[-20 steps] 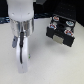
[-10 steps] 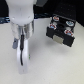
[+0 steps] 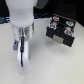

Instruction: Open the kcup holder, insert the kcup into the holder, and close the kcup holder

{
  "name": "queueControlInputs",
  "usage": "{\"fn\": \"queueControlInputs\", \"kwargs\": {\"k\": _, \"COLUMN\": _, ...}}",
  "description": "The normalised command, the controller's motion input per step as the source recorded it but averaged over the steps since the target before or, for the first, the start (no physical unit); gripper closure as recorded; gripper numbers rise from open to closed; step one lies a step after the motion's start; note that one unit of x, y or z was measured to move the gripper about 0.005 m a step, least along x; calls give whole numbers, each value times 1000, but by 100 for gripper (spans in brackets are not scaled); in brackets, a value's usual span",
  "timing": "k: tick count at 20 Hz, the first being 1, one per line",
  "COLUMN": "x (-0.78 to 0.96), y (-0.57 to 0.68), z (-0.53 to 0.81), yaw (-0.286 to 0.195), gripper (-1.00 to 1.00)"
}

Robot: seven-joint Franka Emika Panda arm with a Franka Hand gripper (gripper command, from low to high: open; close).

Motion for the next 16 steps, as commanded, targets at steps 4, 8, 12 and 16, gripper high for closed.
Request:
{"fn": "queueControlInputs", "kwargs": {"k": 4, "x": 27, "y": -39, "z": 106, "yaw": -69, "gripper": 100}}
{"fn": "queueControlInputs", "kwargs": {"k": 8, "x": 29, "y": -18, "z": 246, "yaw": -67, "gripper": 100}}
{"fn": "queueControlInputs", "kwargs": {"k": 12, "x": 30, "y": 165, "z": 511, "yaw": -41, "gripper": 100}}
{"fn": "queueControlInputs", "kwargs": {"k": 16, "x": 29, "y": 316, "z": 811, "yaw": -32, "gripper": 100}}
